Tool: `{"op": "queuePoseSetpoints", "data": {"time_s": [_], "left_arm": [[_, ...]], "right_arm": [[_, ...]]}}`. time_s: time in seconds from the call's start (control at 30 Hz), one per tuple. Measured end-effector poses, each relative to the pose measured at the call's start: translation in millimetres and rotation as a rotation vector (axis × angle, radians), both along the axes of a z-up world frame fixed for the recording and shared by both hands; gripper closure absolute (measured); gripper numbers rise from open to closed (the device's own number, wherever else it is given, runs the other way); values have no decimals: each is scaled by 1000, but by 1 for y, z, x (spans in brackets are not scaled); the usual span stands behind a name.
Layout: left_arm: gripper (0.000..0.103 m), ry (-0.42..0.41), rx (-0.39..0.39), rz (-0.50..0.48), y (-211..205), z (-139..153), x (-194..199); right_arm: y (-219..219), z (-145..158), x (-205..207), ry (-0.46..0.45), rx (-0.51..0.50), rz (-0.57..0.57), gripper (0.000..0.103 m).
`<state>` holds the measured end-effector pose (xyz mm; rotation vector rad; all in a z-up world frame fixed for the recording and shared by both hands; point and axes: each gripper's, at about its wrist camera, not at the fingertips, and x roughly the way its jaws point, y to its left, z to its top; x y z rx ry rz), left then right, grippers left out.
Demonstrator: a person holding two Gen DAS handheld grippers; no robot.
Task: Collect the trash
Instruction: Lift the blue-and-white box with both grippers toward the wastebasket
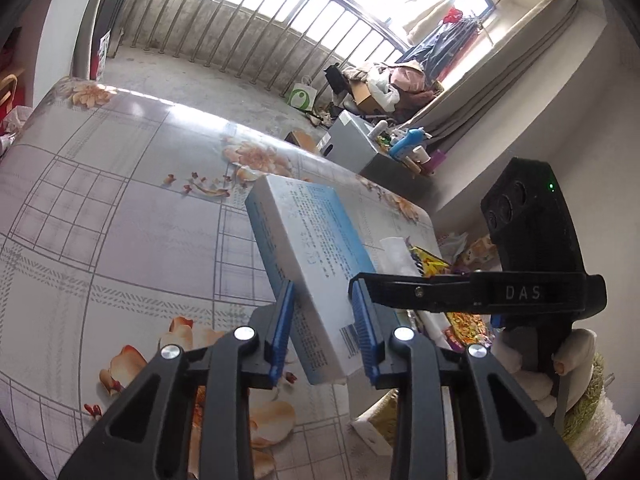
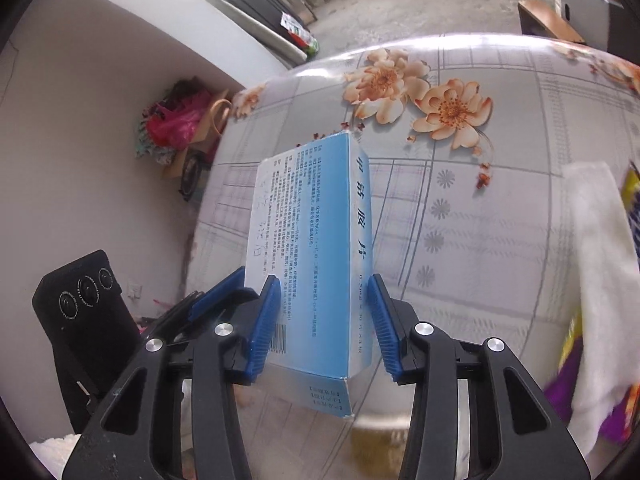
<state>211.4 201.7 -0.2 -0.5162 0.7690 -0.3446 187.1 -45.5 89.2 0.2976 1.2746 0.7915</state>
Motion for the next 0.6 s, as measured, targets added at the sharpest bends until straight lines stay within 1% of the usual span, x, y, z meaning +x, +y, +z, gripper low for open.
{"op": "queuePoseSetpoints", "data": {"time_s": [0.07,0.17,0.23,0.33,0.43,0.47,0.5,0.53,0.57,0.6], "left_arm": [[74,-31,-2,-32,-10,12,-14],[74,-83,-6,-114,-38,30,-38],[74,-94,-7,-211,-65,36,-55],[74,-83,-32,-343,-109,33,-72],[72,-32,-10,-484,-151,13,-80],[71,-11,12,-505,-159,8,-80],[68,7,53,-502,-165,3,-79],[66,2,101,-483,-168,1,-79],[60,-20,133,-458,-166,2,-77],[50,-42,169,-429,-163,3,-76]], "right_arm": [[-20,9,-22,-7,35,-35,61],[-59,21,-70,-39,69,-116,61],[-96,23,-104,-40,81,-201,61],[-141,11,-150,-8,76,-336,61],[-172,-15,-180,18,53,-452,61],[-179,-24,-187,28,20,-488,61],[-186,-33,-194,33,-18,-532,61],[-193,-38,-200,38,-28,-561,61],[-201,-41,-205,41,-23,-583,61],[-205,-43,-210,38,-12,-605,61]]}}
